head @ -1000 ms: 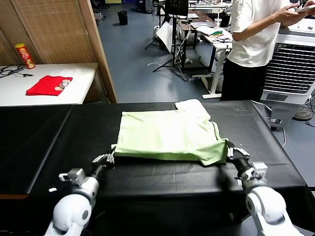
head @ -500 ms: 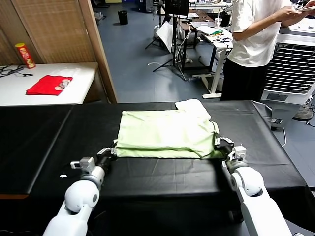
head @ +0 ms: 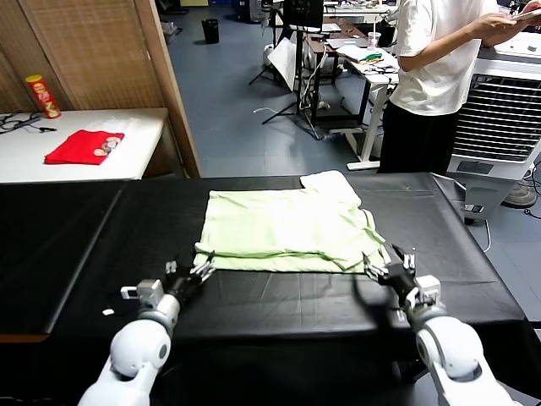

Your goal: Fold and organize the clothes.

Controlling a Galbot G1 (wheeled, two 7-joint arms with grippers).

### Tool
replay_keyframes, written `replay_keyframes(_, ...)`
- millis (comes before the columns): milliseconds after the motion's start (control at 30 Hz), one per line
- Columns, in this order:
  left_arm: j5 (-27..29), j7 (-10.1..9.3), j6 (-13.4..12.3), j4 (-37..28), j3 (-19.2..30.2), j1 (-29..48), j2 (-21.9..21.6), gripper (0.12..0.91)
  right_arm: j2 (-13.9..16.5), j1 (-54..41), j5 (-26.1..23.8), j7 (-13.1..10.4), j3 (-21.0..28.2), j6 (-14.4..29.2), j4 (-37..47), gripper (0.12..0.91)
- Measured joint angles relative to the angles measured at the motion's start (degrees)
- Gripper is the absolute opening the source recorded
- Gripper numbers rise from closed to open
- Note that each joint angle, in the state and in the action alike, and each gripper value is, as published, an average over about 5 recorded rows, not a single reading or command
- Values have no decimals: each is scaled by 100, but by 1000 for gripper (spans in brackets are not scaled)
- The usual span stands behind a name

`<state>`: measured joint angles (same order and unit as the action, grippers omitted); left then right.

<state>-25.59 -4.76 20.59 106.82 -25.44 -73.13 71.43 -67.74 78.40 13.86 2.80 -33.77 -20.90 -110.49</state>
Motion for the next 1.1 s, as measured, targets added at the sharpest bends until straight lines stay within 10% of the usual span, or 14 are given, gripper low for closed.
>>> replay_keyframes(233,-67,112,25,-144,-31,-92,7,738,-101,-49,-36,13,12,12,200,532)
replay_keyframes(500,-195,201,-19,-339,-47,-17,79,310,-180,27,-55,-74,42,-98,205,147)
replay_keyframes(633,-172,198,-3,-295,-49,-71,96,153,-172,174,44,-273,29,-444,-14,121)
replay_keyframes(1100,364,33,199,608,-160,-997,-468,135,-339,1433,103,-601,-166,-1174,-1333,121)
